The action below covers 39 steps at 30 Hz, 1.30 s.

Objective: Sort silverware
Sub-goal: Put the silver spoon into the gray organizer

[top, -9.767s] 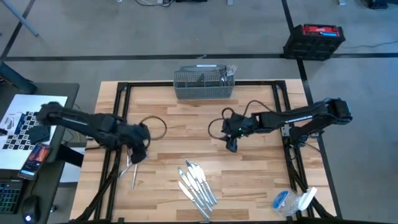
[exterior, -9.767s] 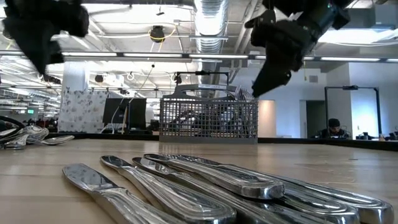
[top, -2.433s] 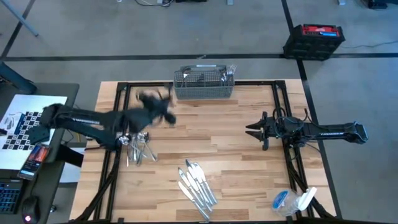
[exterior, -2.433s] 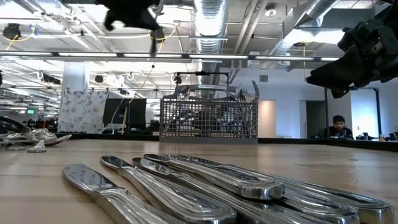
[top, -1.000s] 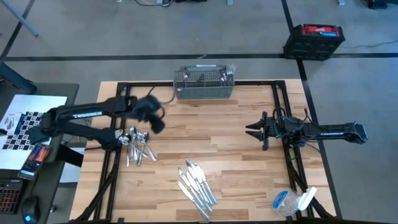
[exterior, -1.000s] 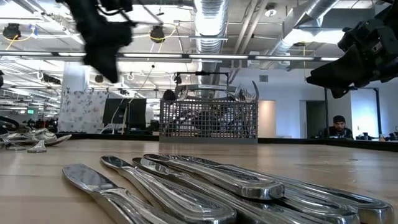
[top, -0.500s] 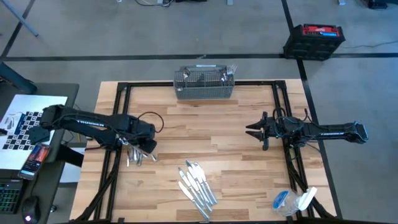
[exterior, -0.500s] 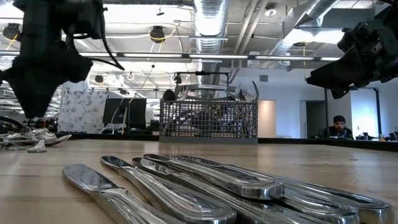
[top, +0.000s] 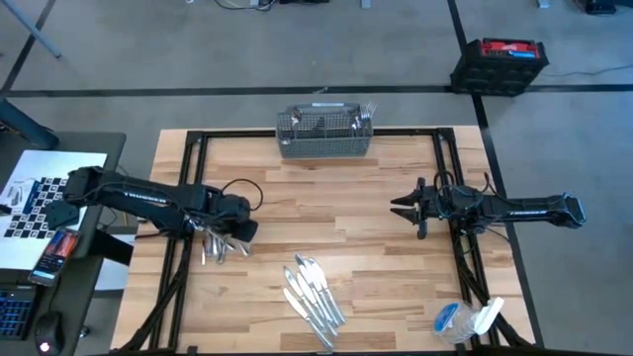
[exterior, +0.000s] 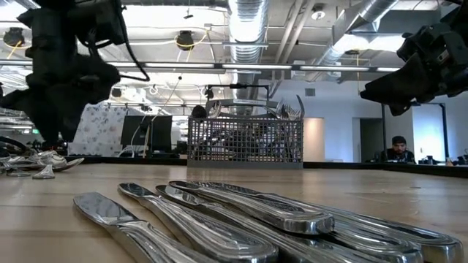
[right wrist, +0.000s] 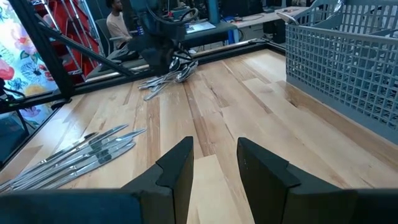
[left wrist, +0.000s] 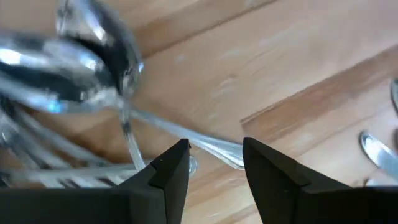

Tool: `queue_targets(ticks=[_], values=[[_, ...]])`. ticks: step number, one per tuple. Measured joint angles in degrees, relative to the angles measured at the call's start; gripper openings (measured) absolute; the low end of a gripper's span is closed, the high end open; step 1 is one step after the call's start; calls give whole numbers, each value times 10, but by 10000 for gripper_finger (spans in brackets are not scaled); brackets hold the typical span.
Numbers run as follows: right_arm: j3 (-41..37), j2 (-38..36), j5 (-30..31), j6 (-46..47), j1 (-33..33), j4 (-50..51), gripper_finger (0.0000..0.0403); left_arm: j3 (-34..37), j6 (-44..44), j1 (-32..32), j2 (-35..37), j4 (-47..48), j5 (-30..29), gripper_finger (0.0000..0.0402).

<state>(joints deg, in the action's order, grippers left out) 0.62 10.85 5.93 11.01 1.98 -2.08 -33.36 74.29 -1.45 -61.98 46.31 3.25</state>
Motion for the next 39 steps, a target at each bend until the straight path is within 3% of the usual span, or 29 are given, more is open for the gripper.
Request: queue_targets(ticks=[20,25,28,33,39], values=[[1,0,0,0,0,1,112,88,111,-4,0,-73,-22,134],[1,0,0,0,0,1,112,103,117,-4,2,-100,-58,131],[1,0,0,0,0,1,112,104,95,-4,2,-105,-72,105],[2,0,0,0,0,1,112,105,60,-4,1,-102,-84,19],[2,0,0,0,0,1,112,94,27,-4,5,-101,-92,7]])
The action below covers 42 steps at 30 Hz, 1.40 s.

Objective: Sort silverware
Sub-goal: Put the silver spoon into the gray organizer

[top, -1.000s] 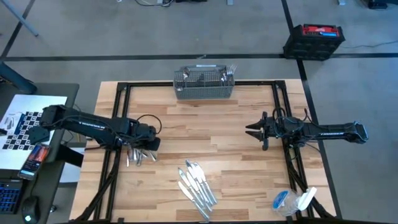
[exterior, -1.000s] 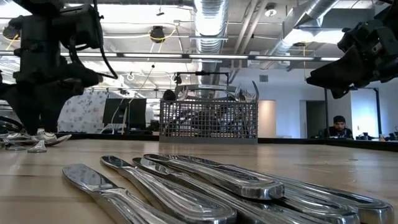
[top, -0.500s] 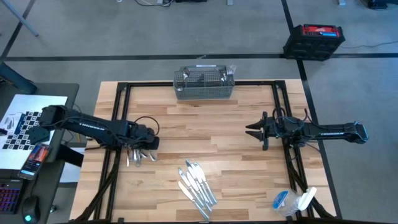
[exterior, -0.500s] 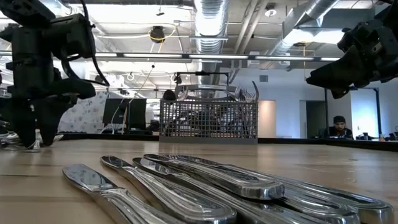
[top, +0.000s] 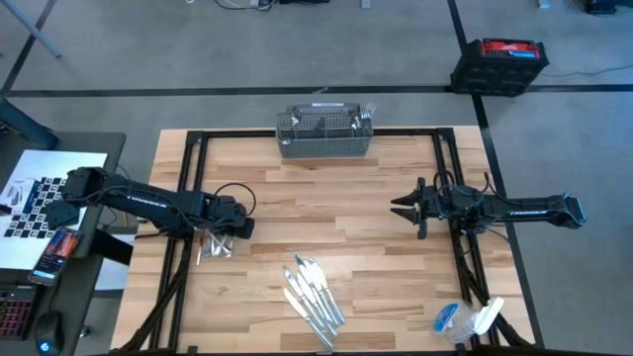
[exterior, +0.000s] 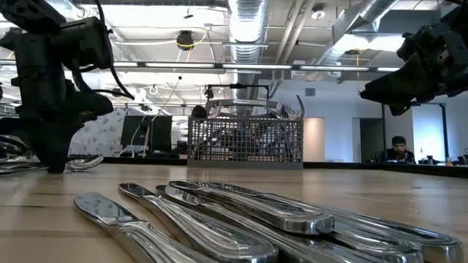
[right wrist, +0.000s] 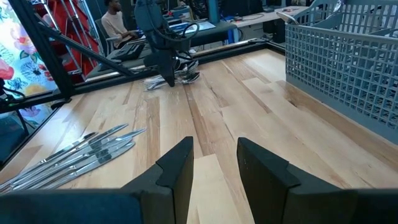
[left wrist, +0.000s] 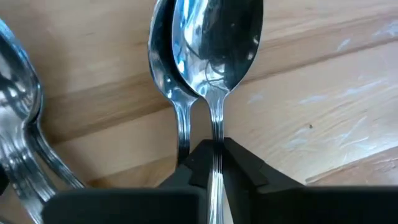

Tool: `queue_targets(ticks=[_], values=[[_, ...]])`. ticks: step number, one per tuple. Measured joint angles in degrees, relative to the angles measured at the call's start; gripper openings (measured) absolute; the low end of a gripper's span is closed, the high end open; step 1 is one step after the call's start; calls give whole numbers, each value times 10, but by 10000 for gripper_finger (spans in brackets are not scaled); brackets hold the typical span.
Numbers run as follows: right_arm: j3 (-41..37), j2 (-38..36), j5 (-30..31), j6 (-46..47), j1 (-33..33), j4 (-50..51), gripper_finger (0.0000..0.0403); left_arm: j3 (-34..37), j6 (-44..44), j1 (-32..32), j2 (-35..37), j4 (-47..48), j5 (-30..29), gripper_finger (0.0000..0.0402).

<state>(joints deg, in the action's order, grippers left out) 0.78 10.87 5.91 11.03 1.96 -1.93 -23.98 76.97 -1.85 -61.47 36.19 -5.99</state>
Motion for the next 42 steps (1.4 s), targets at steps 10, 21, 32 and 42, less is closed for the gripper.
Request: queue_targets(ticks=[10,21,32,42], values=[[0,0,0,0,0,0,112,-81,-116,7,11,-116,-56,3],[0,0,0,0,0,0,112,-91,-505,114,4,-599,-314,2],[0,0,0,0,0,2,112,-116,-688,316,-92,-777,-174,2],[0,0,0,0,0,2,112,-212,-718,385,-273,-757,-123,11]])
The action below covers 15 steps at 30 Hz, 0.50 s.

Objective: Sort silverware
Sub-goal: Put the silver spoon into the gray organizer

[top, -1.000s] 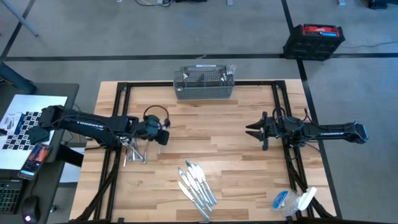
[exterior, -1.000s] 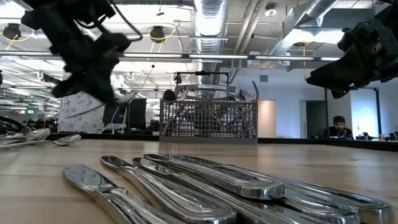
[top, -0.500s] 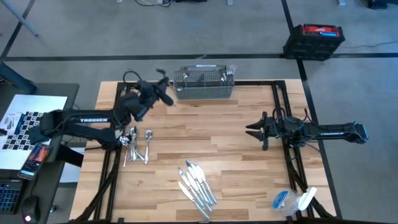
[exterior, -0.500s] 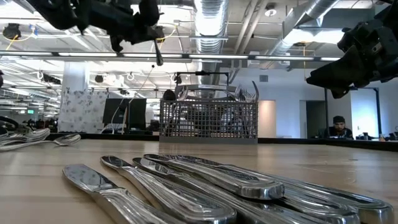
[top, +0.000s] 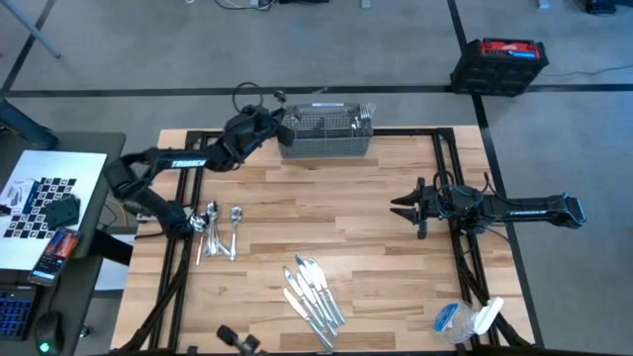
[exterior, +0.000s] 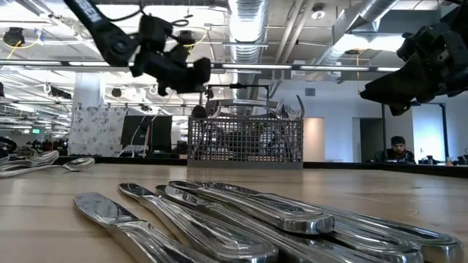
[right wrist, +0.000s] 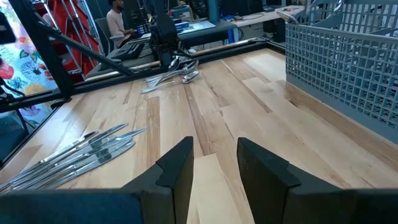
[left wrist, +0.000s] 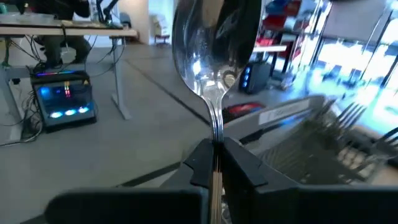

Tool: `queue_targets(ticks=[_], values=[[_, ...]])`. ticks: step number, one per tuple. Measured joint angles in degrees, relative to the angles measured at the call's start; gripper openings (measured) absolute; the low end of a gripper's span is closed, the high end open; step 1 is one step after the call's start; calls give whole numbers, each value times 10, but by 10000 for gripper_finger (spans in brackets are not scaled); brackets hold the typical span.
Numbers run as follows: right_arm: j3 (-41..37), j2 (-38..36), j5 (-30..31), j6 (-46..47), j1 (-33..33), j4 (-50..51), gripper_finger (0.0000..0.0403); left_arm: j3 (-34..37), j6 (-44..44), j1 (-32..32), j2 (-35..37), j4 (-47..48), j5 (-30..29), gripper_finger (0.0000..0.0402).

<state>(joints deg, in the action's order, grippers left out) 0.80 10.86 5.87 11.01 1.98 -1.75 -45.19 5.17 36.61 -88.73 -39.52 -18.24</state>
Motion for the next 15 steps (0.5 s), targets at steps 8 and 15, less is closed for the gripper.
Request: queue_targets(ticks=[8,15], values=[[0,0,0,0,0,0,112,-32,-78,-1,-14,93,0,70],[0,0,0,0,0,0,112,-62,-37,-45,118,398,0,124]])
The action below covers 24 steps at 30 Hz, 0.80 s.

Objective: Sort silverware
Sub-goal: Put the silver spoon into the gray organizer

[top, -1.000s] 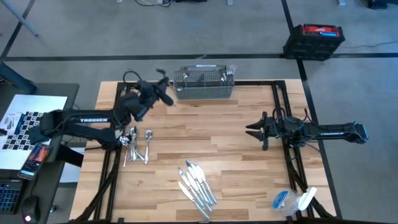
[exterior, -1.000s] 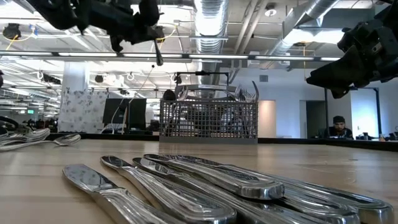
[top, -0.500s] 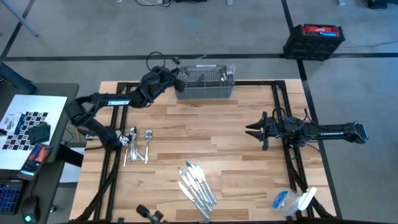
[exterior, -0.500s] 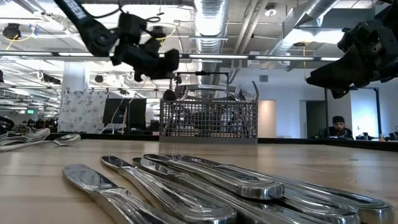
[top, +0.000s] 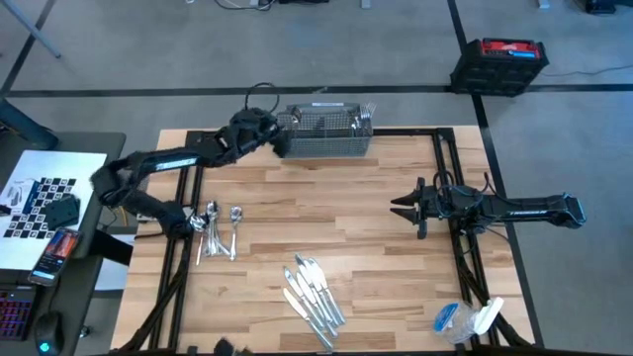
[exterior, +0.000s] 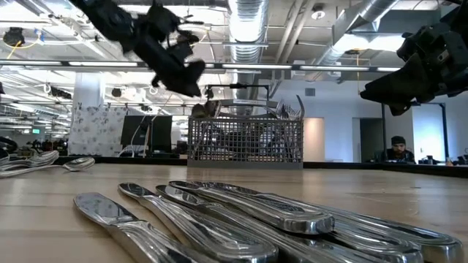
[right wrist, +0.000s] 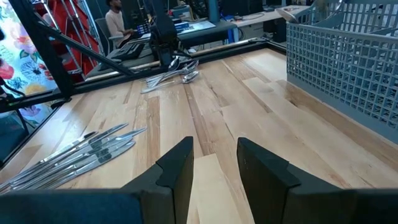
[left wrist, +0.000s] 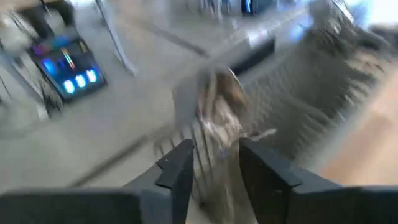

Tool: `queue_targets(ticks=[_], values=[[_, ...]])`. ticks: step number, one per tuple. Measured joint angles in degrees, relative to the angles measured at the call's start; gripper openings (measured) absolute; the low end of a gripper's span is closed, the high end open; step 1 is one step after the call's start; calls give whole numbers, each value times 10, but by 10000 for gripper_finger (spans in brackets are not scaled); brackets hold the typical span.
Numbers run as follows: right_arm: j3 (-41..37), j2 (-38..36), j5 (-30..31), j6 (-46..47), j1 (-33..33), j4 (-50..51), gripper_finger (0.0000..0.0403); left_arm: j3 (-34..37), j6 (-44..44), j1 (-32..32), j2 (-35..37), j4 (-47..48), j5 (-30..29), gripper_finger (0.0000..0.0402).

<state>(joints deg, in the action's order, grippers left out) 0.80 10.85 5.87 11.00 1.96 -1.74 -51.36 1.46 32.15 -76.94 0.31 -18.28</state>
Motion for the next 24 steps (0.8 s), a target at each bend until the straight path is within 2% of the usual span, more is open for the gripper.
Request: queue_targets(ticks=[5,11,14,18,24], values=[[0,0,0,0,0,0,112,-14,94,-74,103,283,1,131],[0,0,0,0,0,0,112,-8,400,-172,176,562,87,126],[0,0,0,0,0,0,112,20,506,-234,186,659,92,126],[0,0,0,0,0,0,112,80,575,-277,184,660,96,125],[0,0,0,0,0,0,112,178,608,-286,185,500,150,125]])
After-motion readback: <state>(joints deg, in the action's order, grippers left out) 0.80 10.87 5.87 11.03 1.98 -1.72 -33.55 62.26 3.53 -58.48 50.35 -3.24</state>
